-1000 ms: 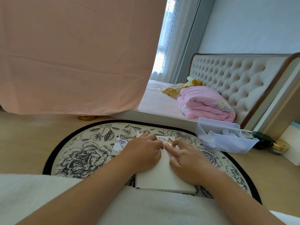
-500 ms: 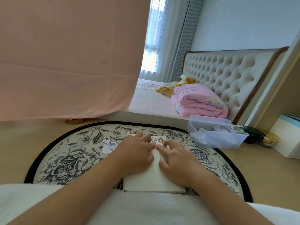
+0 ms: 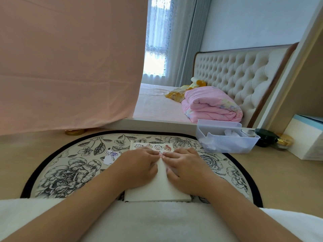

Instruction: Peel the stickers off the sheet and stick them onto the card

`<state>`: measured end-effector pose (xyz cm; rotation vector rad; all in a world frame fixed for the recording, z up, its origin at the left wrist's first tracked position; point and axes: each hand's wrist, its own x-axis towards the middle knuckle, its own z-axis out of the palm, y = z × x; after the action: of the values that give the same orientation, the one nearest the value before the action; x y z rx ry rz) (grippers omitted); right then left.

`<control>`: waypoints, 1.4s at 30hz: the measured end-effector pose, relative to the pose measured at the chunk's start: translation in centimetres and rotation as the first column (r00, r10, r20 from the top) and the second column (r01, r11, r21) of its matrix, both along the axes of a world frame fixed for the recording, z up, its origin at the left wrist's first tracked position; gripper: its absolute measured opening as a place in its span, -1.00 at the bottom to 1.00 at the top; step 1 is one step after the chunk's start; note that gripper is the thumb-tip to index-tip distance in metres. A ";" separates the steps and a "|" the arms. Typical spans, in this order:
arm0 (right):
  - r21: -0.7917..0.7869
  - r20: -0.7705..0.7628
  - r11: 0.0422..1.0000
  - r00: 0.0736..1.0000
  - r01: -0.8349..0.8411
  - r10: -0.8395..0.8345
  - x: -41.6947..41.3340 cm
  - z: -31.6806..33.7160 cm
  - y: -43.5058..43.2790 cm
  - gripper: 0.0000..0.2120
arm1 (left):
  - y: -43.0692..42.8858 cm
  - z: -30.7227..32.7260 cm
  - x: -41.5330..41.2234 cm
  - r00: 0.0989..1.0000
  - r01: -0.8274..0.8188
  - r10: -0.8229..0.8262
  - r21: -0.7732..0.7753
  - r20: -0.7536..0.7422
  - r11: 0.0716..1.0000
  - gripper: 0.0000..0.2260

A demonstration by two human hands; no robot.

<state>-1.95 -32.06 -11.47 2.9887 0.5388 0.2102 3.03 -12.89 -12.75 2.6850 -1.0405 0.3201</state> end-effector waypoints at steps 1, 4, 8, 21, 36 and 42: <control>-0.006 0.001 1.000 1.000 -0.007 0.007 -0.2 0.2 -0.1 -0.24 | 0.0 0.0 0.0 1.000 -0.004 0.004 -0.007 0.001 1.000 -0.56; -0.003 -0.008 1.000 1.000 -0.009 0.009 -0.6 0.5 -0.3 -0.25 | 0.0 -0.2 0.2 1.000 -0.011 0.011 -0.040 0.006 0.999 -0.61; -0.016 -0.025 1.000 1.000 -0.001 0.000 0.1 0.1 -0.1 -0.29 | -0.1 -0.5 0.3 1.000 0.003 -0.005 -0.097 -0.016 0.995 -0.63; 0.034 -0.060 0.999 0.998 -0.009 0.011 0.4 0.3 -0.1 -0.31 | -0.3 -1.1 0.1 0.997 -0.076 0.075 -0.104 -0.019 0.992 -0.50; 0.275 0.060 0.962 0.998 0.005 -0.022 -0.5 1.7 1.1 -0.60 | 3.1 1.3 -0.4 0.974 -0.206 0.222 -0.240 0.038 0.949 -0.74; 0.420 0.013 0.906 0.999 -0.044 0.043 1.1 2.3 5.7 -0.68 | 9.6 0.6 0.3 0.943 -0.329 0.332 -0.177 -0.018 0.927 -0.73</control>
<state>-0.88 -26.33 -9.20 3.3931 0.6320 0.3809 3.37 -3.34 -12.11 2.6872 -0.5256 0.4677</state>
